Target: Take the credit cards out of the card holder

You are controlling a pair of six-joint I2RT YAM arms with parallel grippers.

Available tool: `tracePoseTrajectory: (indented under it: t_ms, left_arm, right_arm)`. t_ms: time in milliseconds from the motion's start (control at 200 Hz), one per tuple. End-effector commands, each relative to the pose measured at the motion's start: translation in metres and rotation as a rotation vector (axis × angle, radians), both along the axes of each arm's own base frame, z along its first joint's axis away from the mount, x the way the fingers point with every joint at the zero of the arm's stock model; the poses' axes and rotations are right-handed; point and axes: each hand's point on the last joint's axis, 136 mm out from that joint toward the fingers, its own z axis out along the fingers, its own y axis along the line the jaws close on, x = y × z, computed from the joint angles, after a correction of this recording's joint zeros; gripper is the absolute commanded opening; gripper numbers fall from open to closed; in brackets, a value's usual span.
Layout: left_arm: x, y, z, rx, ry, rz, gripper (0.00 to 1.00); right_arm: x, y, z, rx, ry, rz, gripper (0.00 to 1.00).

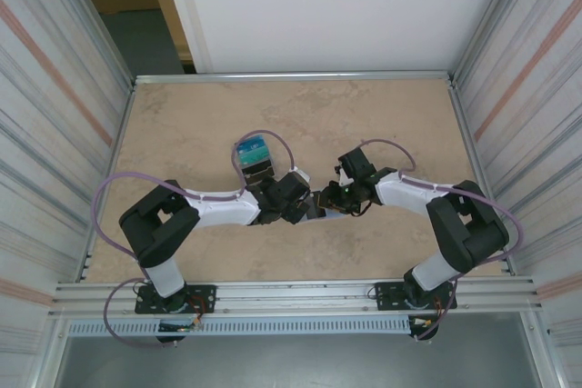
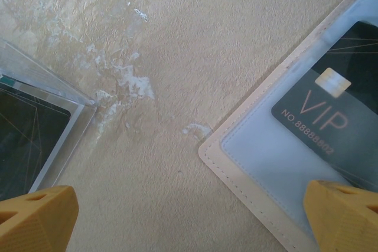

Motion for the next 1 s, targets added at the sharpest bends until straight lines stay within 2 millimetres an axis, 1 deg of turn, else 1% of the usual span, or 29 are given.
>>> tracePoseTrajectory:
  t_ms: [0,95,241,401,481,551,671,762,997]
  left_arm:
    - [-0.009,0.01,-0.014,0.038,0.043,0.001,0.99]
    - [-0.009,0.01,-0.014,0.036,0.045,0.001,0.99]
    - [-0.009,0.01,-0.015,0.04,0.048,0.001,0.99]
    - [-0.01,0.01,-0.015,0.038,0.051,0.001,0.99]
    - [-0.01,0.01,-0.016,0.039,0.051,0.002,0.99]
    - [-0.011,0.01,-0.015,0.038,0.051,0.002,0.99]
    - [-0.012,0.009,-0.013,0.038,0.05,-0.003,0.99]
    - [-0.012,0.009,-0.013,0.041,0.048,-0.002,0.99]
    - [-0.011,0.01,-0.014,0.047,0.048,0.003,0.99]
  right_arm:
    - [-0.002,0.001,-0.006,0.018,0.028,-0.007,0.31]
    - [-0.003,0.001,-0.01,0.015,0.04,-0.006,0.3]
    - [-0.005,0.01,-0.008,0.089,0.047,0.005,0.3]
    - [-0.007,0.014,-0.005,0.15,0.055,0.005,0.28]
    - [-0.006,0.017,-0.002,0.201,0.054,0.002,0.24]
    - [-0.006,0.019,0.002,0.238,0.051,0.0,0.17]
    - [-0.006,0.019,0.003,0.243,0.052,0.001,0.06]
    - [-0.007,0.019,0.002,0.24,0.053,0.0,0.0]
    - [-0.005,0.014,0.001,0.217,0.039,-0.009,0.0]
